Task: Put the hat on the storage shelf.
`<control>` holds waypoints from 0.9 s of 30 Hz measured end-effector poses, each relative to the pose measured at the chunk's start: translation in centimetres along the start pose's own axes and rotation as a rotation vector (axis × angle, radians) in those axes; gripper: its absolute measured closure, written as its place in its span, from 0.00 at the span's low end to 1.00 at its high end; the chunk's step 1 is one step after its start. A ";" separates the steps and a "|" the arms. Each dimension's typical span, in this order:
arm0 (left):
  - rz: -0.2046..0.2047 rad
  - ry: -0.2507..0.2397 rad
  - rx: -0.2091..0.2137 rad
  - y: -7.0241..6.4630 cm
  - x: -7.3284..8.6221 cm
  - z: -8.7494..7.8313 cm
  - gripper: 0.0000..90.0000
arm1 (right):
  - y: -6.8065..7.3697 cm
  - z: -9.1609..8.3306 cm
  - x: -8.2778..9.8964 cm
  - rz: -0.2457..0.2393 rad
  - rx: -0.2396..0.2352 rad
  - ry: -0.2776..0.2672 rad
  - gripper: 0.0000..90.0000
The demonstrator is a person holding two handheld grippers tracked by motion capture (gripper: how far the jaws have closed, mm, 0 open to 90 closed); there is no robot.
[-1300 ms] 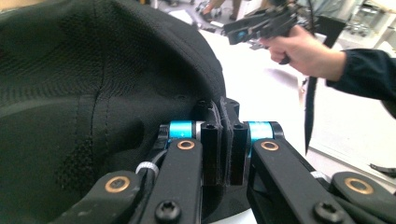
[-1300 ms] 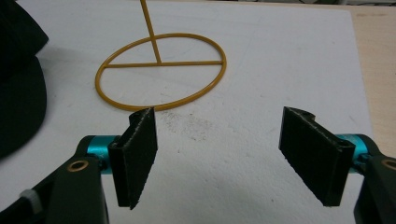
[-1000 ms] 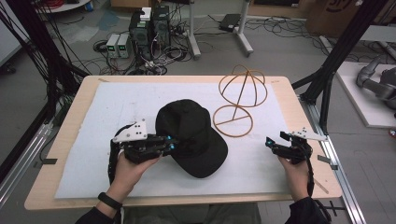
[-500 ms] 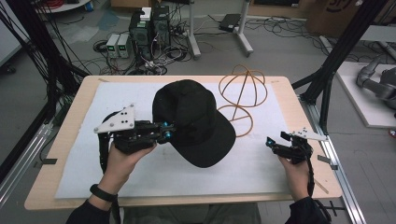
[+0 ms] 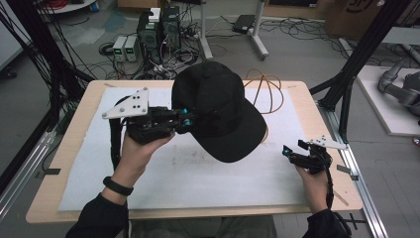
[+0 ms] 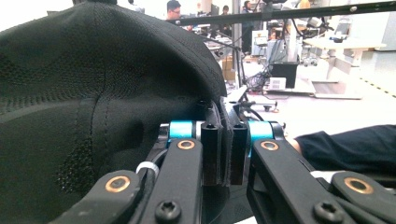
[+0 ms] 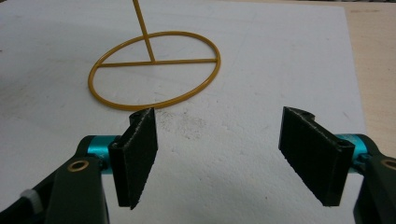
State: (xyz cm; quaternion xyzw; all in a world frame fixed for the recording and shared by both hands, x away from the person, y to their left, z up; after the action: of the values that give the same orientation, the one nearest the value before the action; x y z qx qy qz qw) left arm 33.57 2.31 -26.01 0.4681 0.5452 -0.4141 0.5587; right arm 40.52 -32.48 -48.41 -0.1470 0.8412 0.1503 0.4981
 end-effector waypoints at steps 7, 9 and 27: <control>0.015 -0.025 0.004 1.1 -1.3 2.7 0.97 | -0.1 -0.1 -0.1 0.003 0.002 -0.004 0.31; 0.016 -0.030 0.007 1.4 -1.4 3.3 0.98 | -0.1 -0.1 -0.1 0.005 0.002 -0.006 0.31; -0.028 -0.047 0.011 5.1 -2.0 7.8 0.98 | -0.3 -0.3 -0.1 0.004 0.004 -0.008 0.31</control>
State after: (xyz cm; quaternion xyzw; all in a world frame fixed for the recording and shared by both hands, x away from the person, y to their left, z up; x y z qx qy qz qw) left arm 40.12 -4.26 -23.91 0.4537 0.5363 -0.4356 0.5629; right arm 40.48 -32.85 -48.21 -0.1436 0.8398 0.1501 0.5016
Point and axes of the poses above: each handheld gripper's, and its own axes: z roughly forward along the jaws, x roughly out of its underside, y roughly to its left, the point moved 10 cm from there along z, roughly forward along the jaws
